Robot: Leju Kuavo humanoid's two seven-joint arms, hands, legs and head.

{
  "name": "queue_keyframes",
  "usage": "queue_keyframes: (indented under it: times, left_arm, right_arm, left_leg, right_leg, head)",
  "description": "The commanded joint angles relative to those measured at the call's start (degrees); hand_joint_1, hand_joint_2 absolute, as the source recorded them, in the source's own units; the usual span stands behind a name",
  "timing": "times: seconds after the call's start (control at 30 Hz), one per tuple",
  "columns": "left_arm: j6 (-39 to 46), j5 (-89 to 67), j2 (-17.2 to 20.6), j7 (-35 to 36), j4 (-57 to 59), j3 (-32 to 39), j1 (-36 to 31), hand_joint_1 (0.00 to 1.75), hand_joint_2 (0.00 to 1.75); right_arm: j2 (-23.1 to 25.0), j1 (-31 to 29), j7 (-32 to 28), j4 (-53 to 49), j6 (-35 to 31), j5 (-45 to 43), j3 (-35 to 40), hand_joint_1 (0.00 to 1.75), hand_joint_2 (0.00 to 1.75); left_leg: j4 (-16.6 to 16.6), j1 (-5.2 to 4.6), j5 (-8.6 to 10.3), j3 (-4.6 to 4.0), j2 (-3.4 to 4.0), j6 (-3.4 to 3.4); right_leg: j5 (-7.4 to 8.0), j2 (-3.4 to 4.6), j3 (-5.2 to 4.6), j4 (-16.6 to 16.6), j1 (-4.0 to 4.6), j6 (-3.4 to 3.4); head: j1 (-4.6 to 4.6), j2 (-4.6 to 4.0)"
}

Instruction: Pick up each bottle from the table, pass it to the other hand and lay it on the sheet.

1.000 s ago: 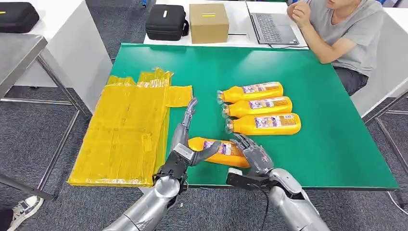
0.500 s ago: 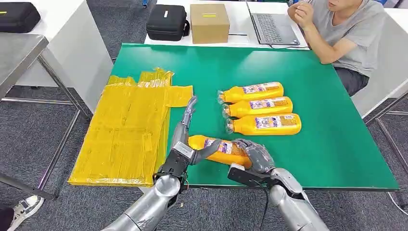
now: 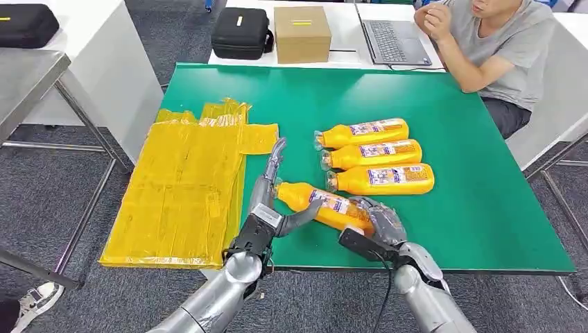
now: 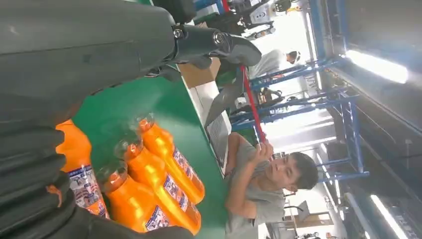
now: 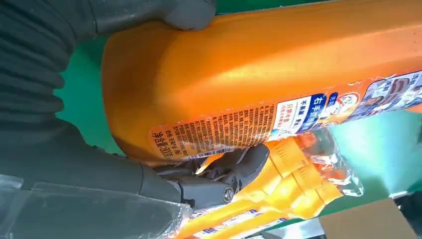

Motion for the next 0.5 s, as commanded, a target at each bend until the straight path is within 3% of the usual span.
queue_keyframes:
  times: [0.03,0.23,0.4,0.5]
  left_arm:
    - [-0.3,0.1,0.4,0.2,3.5,-0.9,-2.2,0.0,1.75]
    - [-0.4,0.1,0.5,0.2,3.4,-0.9,-2.2,0.0,1.75]
    - [0.2,0.4,0.2,0.2,3.3,-1.1,-2.1,0.0,1.75]
    - [0.7,1.0,0.3,0.2,3.4,-1.2,-2.2,0.0,1.75]
  right_arm:
    - [0.0,1.5,1.1,5.3,0.4,0.0,-1.7,1.75,1.75]
    - [0.2,1.4,1.0,5.2,0.4,0.0,-1.7,1.75,1.75]
    - [3.6,3.3,-11.7,0.8,5.0,-15.1,-9.3,1.75,1.75]
    - [3.9,3.8,-14.5,0.0,4.9,-18.5,-10.1,1.75,1.75]
  left_leg:
    - [-0.1,0.02,-0.01,0.18,-0.16,-0.09]
    - [-0.1,0.03,-0.01,0.16,-0.12,-0.07]
    - [-0.1,0.02,-0.02,0.18,-0.15,-0.11]
    - [-0.1,0.01,-0.04,0.16,-0.09,-0.1]
  right_leg:
    - [-0.07,-0.21,0.23,-0.1,0.03,-0.08]
    - [-0.06,-0.16,0.21,-0.1,0.04,-0.06]
    - [-0.08,-0.2,0.23,0.0,0.03,-0.09]
    - [-0.09,-0.15,0.2,0.0,0.02,-0.1]
  head:
    - [0.0,0.0]
    - [0.0,0.0]
    - [0.0,0.0]
    - [0.0,0.0]
